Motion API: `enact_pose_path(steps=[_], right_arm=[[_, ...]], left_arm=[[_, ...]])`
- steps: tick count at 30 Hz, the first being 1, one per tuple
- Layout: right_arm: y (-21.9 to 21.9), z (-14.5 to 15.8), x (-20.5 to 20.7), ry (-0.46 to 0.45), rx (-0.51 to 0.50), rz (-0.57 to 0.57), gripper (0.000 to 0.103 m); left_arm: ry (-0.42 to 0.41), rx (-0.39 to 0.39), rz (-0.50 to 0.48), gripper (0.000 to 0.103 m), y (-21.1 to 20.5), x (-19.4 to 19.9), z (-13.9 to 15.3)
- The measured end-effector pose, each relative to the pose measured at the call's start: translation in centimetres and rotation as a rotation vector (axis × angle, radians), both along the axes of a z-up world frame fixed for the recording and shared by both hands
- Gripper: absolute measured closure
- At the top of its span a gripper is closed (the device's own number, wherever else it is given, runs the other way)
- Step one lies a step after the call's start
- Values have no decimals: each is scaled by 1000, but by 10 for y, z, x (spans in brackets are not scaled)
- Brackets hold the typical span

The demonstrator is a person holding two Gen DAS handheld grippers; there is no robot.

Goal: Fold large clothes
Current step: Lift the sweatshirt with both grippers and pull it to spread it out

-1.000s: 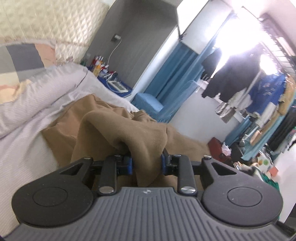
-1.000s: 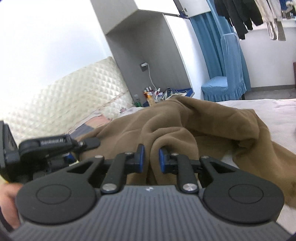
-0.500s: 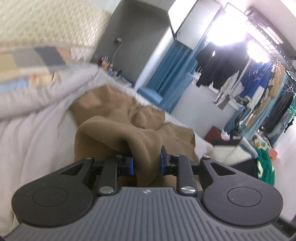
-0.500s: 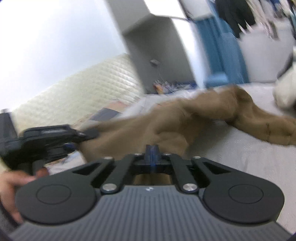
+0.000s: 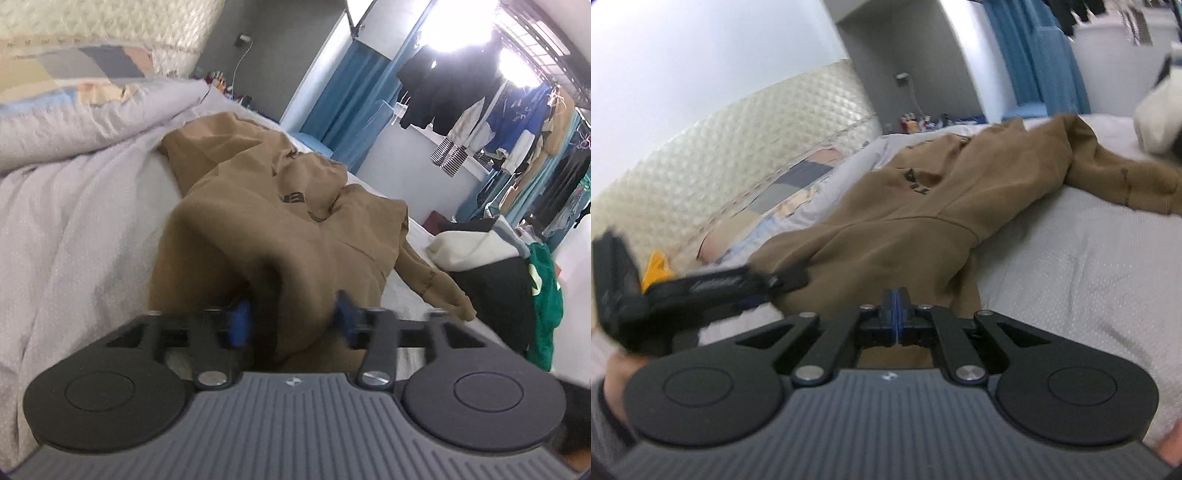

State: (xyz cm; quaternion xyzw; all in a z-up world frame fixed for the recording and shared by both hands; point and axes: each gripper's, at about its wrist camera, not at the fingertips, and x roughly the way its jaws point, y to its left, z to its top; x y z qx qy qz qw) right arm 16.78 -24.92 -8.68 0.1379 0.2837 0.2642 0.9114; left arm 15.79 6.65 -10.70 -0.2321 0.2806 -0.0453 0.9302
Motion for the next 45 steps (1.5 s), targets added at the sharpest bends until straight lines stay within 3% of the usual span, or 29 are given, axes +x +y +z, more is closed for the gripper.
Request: enact_pose_path(steps=[1, 3, 6, 7, 8, 11, 13, 16, 20, 24, 29, 31, 34, 36, 38, 39, 40, 41, 43, 45], right_arm=[[0, -3, 1, 11, 6, -5, 98], [1, -7, 5, 27, 2, -17, 96], [8, -12, 25, 66, 15, -26, 63], [9, -14, 32, 78, 31, -25, 43], [11, -16, 38, 86, 47, -28, 29], [13, -20, 64, 119, 98, -67, 24], [6, -24, 82, 162, 140, -125, 22], [-1, -40, 115, 221, 219, -205, 14], [-10, -65, 143, 298, 332, -210, 13], [-13, -83, 158, 330, 375, -193, 13], [-9, -113, 183, 412, 476, -167, 12], [-3, -121, 190, 423, 502, -128, 12], [6, -122, 192, 430, 515, -66, 16], [11, -115, 187, 388, 466, -59, 28], [14, -106, 182, 338, 409, -52, 52], [16, -100, 177, 310, 369, -66, 58], [16, -95, 173, 281, 346, -75, 75], [14, -88, 169, 241, 339, -78, 80], [11, -69, 158, 155, 300, -106, 82], [7, -56, 147, 104, 285, -124, 85]], left_arm=[[7, -18, 2, 27, 11, 8, -2], [12, -77, -5, 24, 28, 0, -4], [-21, -205, 27, 21, 59, -10, -3], [-27, -243, 48, 20, 69, -11, -3], [-33, -288, 74, 20, 81, -10, -3], [-71, -356, 158, 20, 108, 4, 5], [-80, -352, 166, 20, 121, 27, 12], [-25, -336, 143, 20, 129, 77, 12], [82, -330, 71, 20, 134, 147, -7], [159, -397, 28, 20, 140, 191, -49], [149, -714, -69, 20, 163, 219, -115], [147, -754, -81, 20, 167, 226, -125], [137, -738, -110, 20, 166, 234, -126], [130, -718, -116, 24, 165, 237, -124], [124, -694, -137, 44, 158, 235, -120], [118, -680, -150, 51, 152, 231, -117], [109, -653, -163, 58, 148, 230, -112], [97, -611, -165, 60, 144, 227, -105], [79, -529, -181, 64, 134, 221, -94], [69, -493, -189, 67, 128, 214, -85]])
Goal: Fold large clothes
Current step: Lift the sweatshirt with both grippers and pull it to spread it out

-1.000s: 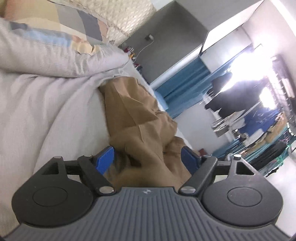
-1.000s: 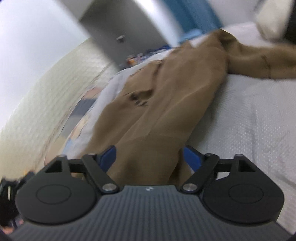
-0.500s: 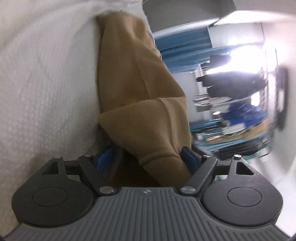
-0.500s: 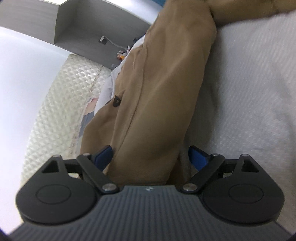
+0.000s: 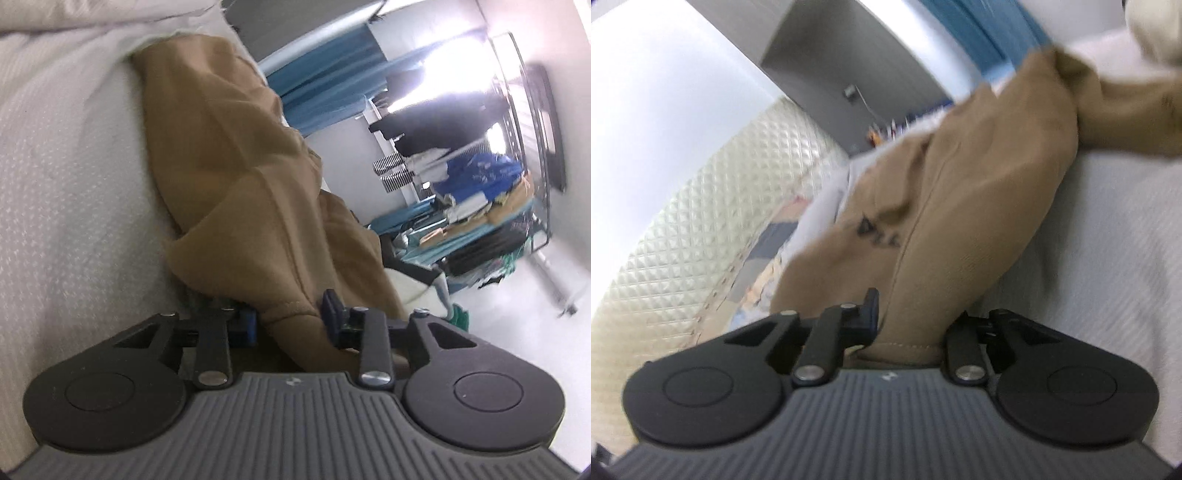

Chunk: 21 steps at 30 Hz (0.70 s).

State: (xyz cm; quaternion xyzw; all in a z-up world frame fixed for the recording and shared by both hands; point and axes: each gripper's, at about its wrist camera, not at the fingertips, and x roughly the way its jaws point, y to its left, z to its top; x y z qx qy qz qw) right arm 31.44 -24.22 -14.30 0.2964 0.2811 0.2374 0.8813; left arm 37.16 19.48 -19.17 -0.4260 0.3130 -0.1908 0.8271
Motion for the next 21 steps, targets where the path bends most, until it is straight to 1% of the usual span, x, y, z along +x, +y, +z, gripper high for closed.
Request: enact_pose_path(steps=[3, 5, 8, 9, 11, 15, 18, 20, 21], right_arm=[[-14, 10, -20, -39, 8, -33, 86], [-18, 17, -23, -67, 5, -41, 87], [-13, 35, -35, -143, -41, -42, 87], [-14, 38, -41, -160, -47, -42, 87], [-22, 42, -54, -174, -36, -51, 87], [-37, 55, -88, -218, -21, -68, 87], [-40, 61, -107, -226, -28, -78, 87], [-40, 59, -108, -200, -44, -85, 87], [-38, 56, -108, -179, -60, -90, 87]], left_arm=[[-49, 36, -3, 69, -10, -18, 14], [-78, 49, -3, 69, -15, -31, 20], [-100, 6, -4, 70, -19, -62, 24], [-111, 11, -11, 70, -23, -71, 29], [-142, 19, -32, 70, -30, -91, 37], [-176, -28, -53, 70, -34, -129, 44], [-156, -57, -38, 69, -35, -148, 42], [-101, -85, -17, 65, -34, -154, 35], [-71, -95, -11, 59, -34, -156, 30]])
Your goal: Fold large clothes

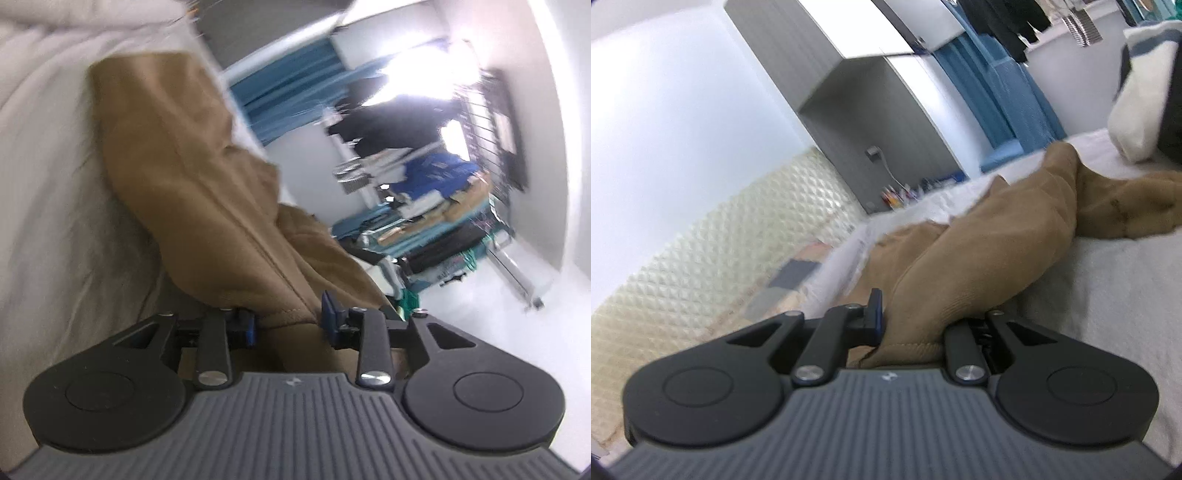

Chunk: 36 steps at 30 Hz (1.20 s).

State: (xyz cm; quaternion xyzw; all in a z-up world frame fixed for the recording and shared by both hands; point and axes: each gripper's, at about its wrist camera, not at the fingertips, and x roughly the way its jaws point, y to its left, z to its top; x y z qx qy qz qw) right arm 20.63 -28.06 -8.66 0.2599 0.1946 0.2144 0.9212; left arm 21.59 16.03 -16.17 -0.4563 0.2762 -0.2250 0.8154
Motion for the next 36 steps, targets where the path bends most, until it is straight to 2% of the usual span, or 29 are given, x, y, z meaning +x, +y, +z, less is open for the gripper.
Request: enact_pose_path(steps=[2, 4, 7, 10, 14, 18, 19, 20, 22, 25, 29, 31, 33, 34, 36], right_arm=[[4, -7, 2, 42, -24, -12, 87], [6, -14, 7, 85, -22, -19, 87], [4, -18, 10, 123, -9, -28, 87], [2, -24, 14, 152, 22, -16, 85], [2, -30, 14, 189, 32, -4, 81], [2, -36, 17, 231, 33, 4, 79], [2, -37, 17, 239, 38, 4, 75], [2, -37, 17, 248, 44, 5, 62], [2, -39, 17, 256, 59, 10, 44], [3, -40, 19, 258, 53, 15, 43], [6, -50, 32, 299, 47, 6, 44], [9, -56, 42, 326, 24, 0, 44], [10, -59, 49, 330, 43, 13, 65], [11, -59, 50, 315, 63, 34, 84], [12, -55, 49, 280, 88, 58, 87]], left_arm=[[46, -19, -19, 41, 1, -2, -10], [57, -42, -38, 36, 2, -9, -16], [55, -76, -78, 36, -2, -20, -18], [40, -66, -69, 37, -3, -27, -16], [114, -73, -28, 37, -4, -7, -27], [158, -93, -57, 40, -9, 19, -38], [153, -100, -63, 46, -9, 22, -37], [144, -105, -73, 47, -10, 24, -36], [129, -74, -77, 49, -12, 25, -34], [140, -60, -84, 51, -14, 33, -35], [153, -19, -88, 54, -21, 51, -32], [169, 18, -71, 70, -25, 58, -30], [162, 64, -44, 78, -26, 57, -28], [152, 82, -29, 81, -26, 55, -26], [128, 104, -3, 83, -24, 49, -20]])
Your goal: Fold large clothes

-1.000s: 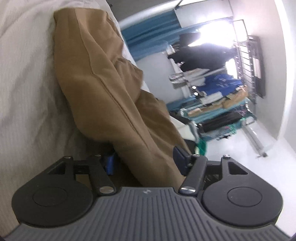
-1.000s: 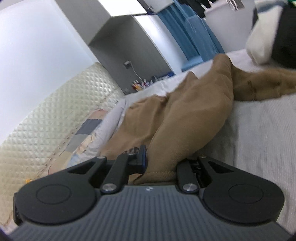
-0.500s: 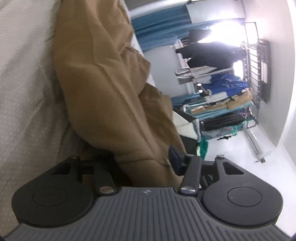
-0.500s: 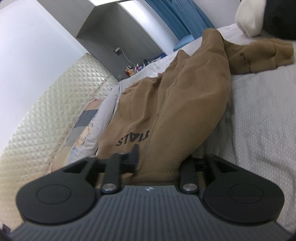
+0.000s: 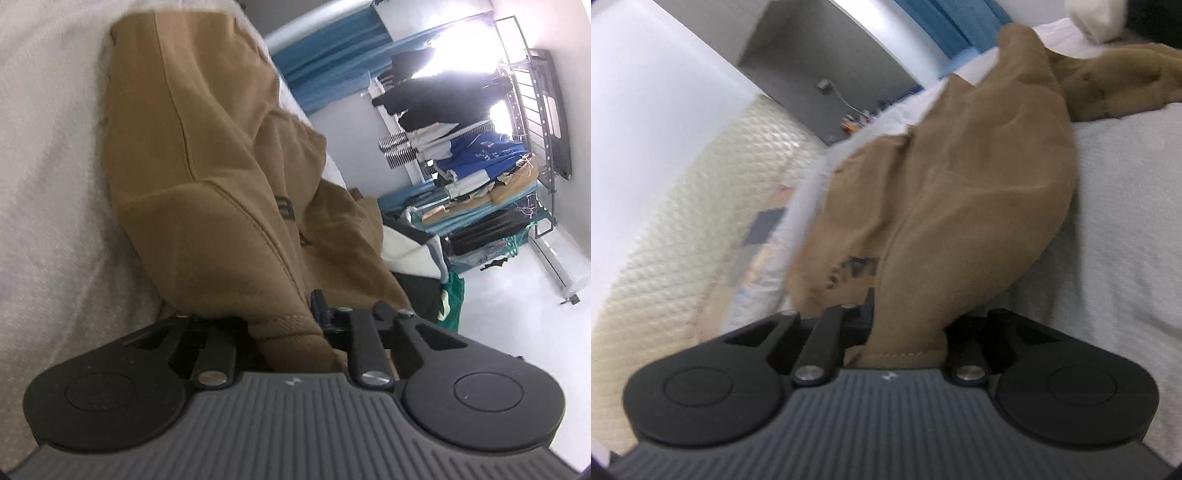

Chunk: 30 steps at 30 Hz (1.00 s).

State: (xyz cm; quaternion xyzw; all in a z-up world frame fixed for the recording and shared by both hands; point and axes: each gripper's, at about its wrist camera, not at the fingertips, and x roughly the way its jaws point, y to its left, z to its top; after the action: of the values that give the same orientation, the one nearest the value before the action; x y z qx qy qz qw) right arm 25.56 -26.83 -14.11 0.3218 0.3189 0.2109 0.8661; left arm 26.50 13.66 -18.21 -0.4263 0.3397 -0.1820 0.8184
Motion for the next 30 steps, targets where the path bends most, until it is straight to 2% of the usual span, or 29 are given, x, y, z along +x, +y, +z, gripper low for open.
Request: enact_pose_path(steps=[3, 6, 9, 13, 16, 22, 30], right_arm=[[8, 16, -13, -120, -72, 33, 87], [4, 32, -28, -209, -35, 45, 87], [8, 57, -51, -338, -79, 37, 88], [5, 93, -79, -469, -16, 52, 88], [2, 124, -96, -522, 0, 51, 87], [-14, 195, -117, -620, 38, 42, 87], [-10, 310, -143, -786, -27, 16, 87]], left_arm=[[-76, 40, 24, 87, 2, -14, 15], [-150, 31, 52, 87, 10, -33, 33], [-254, 50, 66, 87, 15, -54, 58], [-399, 66, 92, 87, 16, -87, 99], [-464, 94, 112, 87, 13, -108, 132], [-611, 159, 108, 86, 4, -143, 222], [-714, 199, 160, 86, -4, -166, 370]])
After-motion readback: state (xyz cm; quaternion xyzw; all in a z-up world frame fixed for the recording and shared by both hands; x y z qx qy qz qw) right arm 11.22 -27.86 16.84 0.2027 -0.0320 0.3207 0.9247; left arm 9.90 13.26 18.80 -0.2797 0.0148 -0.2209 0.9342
